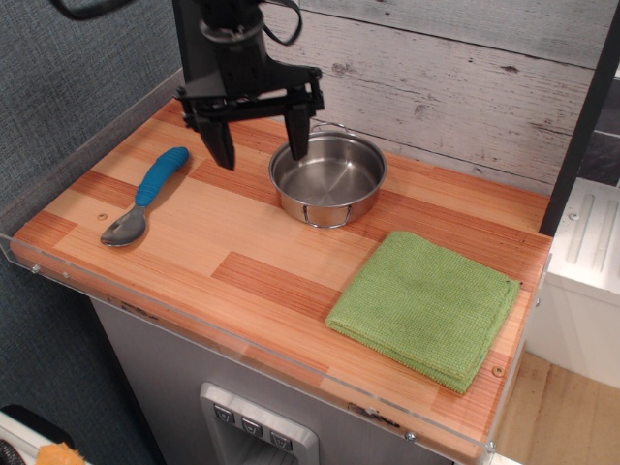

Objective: Place the silver pot on the green towel.

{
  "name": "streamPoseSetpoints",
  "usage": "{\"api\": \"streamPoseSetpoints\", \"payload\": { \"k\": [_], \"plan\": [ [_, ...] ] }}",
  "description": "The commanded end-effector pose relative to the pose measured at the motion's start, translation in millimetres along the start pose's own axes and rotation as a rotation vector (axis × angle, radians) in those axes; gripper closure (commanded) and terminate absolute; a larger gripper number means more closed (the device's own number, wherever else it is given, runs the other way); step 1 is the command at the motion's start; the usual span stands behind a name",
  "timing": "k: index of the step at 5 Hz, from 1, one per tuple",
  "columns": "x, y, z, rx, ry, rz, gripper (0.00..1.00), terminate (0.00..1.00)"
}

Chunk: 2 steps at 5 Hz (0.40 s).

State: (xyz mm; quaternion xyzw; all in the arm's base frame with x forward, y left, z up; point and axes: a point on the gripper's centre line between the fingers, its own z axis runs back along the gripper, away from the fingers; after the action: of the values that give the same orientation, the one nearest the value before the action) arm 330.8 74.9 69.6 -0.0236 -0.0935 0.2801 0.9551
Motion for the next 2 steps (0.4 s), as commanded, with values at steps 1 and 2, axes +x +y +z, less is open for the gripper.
{"api": "streamPoseSetpoints", "payload": {
  "k": [1, 2],
  "plan": [
    [26, -8, -26, 0.02, -0.045, 0.026, 0.0, 0.0],
    [24, -9, -37, 0.025, -0.027, 0.024, 0.0, 0.0]
  ]
}}
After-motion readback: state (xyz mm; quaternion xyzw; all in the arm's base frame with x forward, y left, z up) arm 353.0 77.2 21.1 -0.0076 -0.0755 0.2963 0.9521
